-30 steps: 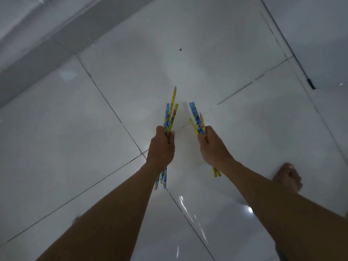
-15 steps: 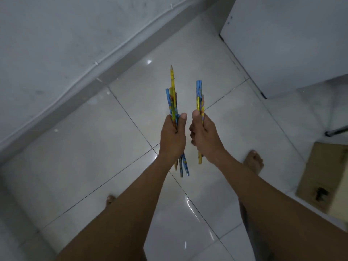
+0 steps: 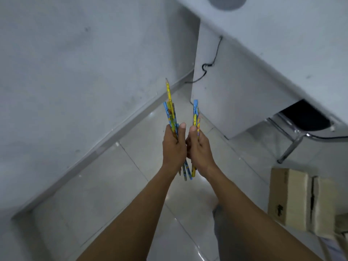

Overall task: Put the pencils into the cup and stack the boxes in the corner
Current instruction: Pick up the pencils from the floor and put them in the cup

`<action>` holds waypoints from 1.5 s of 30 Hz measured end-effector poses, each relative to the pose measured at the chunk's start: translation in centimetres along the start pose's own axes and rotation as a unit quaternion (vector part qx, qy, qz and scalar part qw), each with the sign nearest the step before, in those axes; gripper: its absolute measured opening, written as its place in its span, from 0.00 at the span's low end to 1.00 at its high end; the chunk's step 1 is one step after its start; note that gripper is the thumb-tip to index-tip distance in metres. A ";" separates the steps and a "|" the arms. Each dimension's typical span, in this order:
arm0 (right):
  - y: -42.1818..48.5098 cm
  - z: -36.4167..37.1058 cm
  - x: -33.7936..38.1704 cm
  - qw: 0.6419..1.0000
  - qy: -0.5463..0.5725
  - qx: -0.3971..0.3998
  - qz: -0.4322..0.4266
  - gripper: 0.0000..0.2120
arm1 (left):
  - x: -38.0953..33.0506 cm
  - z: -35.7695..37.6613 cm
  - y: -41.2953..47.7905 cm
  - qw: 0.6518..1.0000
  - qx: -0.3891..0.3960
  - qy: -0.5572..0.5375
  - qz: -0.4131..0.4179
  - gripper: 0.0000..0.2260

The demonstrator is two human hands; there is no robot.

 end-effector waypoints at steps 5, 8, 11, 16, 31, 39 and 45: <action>-0.7 -3.8 8.8 0.999 -0.009 0.024 -0.026 0.20 | -9.9 2.8 -1.3 0.999 -0.024 -0.010 0.023 0.11; -0.2 -5.8 14.2 0.996 -0.035 0.050 -0.058 0.30 | -15.6 4.2 -1.3 0.997 -0.049 -0.024 0.053 0.12; 0.8 -7.2 19.4 0.992 -0.051 0.070 -0.097 0.26 | -21.0 5.4 -0.9 0.993 -0.066 -0.049 0.086 0.11; 2.8 -7.7 25.9 0.989 -0.017 0.062 -0.134 0.22 | -27.8 5.2 1.0 0.985 -0.105 -0.048 0.125 0.14; 12.9 -10.6 41.4 0.973 0.016 -0.080 -0.217 0.19 | -41.9 7.4 15.1 0.972 -0.038 -0.096 0.210 0.11; 17.1 -13.6 46.3 0.958 0.021 -0.159 -0.236 0.16 | -45.7 11.1 21.0 0.969 0.012 -0.085 0.233 0.13; 22.0 -14.7 47.0 0.951 -0.016 -0.186 -0.246 0.15 | -46.2 12.4 24.1 0.970 -0.024 -0.091 0.225 0.11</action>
Point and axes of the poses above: each hand's wrist, its own y-axis towards the middle knuckle, its own z-axis out of the palm, x = y × z, the point moved 10 cm from there along y, towards the middle knuckle, and after that the axes turned 2 degrees about -y, right-handed, at the moved point
